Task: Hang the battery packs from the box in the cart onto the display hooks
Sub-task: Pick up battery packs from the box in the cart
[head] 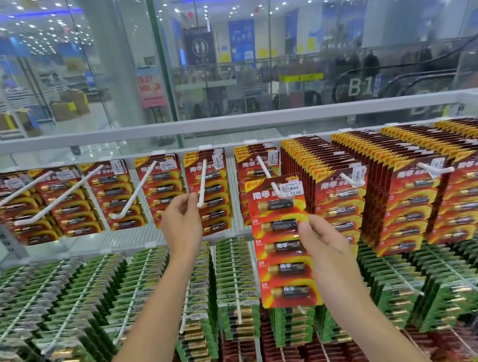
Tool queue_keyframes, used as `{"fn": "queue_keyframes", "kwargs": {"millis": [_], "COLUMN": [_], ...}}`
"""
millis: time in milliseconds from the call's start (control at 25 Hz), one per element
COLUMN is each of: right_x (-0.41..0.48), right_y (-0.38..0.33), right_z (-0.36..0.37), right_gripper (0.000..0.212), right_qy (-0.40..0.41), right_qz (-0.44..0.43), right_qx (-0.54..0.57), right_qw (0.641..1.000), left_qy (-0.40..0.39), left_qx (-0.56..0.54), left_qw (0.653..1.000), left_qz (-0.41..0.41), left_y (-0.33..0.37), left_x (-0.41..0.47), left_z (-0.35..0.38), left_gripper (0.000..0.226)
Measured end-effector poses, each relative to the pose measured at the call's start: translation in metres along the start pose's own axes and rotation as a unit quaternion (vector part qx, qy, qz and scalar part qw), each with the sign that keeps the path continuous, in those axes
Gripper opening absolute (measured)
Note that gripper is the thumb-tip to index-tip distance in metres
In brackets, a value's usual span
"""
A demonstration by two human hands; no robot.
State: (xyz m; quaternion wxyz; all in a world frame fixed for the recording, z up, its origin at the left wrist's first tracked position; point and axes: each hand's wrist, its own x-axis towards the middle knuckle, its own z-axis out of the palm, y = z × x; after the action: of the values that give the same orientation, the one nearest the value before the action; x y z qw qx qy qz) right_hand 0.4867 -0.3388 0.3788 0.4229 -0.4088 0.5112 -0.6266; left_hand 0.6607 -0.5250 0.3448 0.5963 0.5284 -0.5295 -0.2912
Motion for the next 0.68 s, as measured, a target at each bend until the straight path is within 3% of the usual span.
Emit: {"fn": "queue_keyframes", "kwargs": {"millis": [320,680], "right_x": [0.068,0.118], "right_y": [0.023,0.04], "right_z": [0.039,0.051], "right_gripper": [0.027,0.021], "right_qy": [0.091,0.164], "right_qz": [-0.059,-0.028], "right_qx": [-0.087,-0.064], "right_qw": [0.99,0.984], "left_qy": [-0.014,-0.051], "left_qx": [0.036,-0.046], "left_qw": [0.999,0.995], "left_qz": [0.022,-0.067], "left_y": [-0.001,-0.019], "left_x": [-0.015,-0.082], "left_z": [-0.019,-0.068], "left_gripper": [0.027,0.021]}}
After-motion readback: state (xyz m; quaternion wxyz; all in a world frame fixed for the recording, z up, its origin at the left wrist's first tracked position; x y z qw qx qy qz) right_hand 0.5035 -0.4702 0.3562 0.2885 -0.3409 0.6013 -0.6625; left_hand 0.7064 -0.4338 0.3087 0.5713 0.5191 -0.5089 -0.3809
